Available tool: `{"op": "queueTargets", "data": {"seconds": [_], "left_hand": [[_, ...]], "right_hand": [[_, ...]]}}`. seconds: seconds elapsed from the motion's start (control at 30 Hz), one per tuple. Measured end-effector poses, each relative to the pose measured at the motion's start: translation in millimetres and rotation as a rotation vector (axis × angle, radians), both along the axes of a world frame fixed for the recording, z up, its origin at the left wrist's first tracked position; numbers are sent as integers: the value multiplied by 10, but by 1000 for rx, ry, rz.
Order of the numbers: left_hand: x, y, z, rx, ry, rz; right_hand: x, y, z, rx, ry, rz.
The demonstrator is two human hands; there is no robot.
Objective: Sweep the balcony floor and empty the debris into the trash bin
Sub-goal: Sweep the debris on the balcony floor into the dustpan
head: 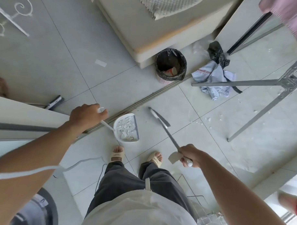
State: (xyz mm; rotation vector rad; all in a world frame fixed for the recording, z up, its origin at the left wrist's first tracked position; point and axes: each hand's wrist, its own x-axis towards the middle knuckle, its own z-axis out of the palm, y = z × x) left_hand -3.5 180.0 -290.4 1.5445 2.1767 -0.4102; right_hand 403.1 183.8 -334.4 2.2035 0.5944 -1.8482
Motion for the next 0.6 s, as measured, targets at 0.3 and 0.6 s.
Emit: {"op": "queueTargets", "data": {"seconds": [0.3,0.6], "left_hand": [[-233,45,-73,23,-53,-9],[-262,102,-104,80,-122,-38]], "right_hand": [[154,-396,330,-19,142,-365],[-892,-1101,-48,-82,98,-400]]}}
